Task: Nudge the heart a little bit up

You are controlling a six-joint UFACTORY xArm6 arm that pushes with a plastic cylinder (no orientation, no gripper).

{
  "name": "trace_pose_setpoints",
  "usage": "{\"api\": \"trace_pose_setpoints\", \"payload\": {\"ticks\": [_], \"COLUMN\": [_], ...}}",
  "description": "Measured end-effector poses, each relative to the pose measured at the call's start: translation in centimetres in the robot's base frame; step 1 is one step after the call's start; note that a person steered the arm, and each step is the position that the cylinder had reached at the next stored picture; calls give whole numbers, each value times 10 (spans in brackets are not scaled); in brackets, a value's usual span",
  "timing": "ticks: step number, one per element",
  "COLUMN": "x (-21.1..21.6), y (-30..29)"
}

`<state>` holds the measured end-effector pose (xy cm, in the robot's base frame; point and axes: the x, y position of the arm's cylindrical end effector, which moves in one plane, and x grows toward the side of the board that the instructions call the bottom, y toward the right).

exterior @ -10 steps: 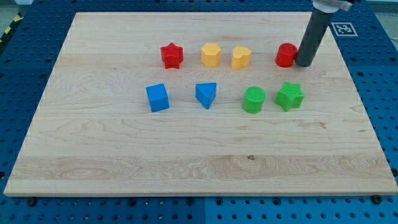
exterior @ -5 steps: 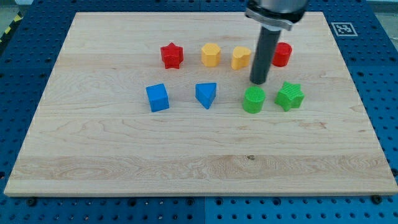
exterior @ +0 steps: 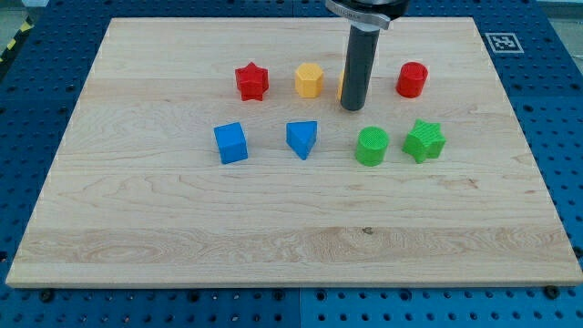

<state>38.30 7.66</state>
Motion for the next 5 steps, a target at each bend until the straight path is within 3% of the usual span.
{"api": "trace_pose_setpoints", "payload": {"ticks": [5], "x": [-4], "y": [-19]}}
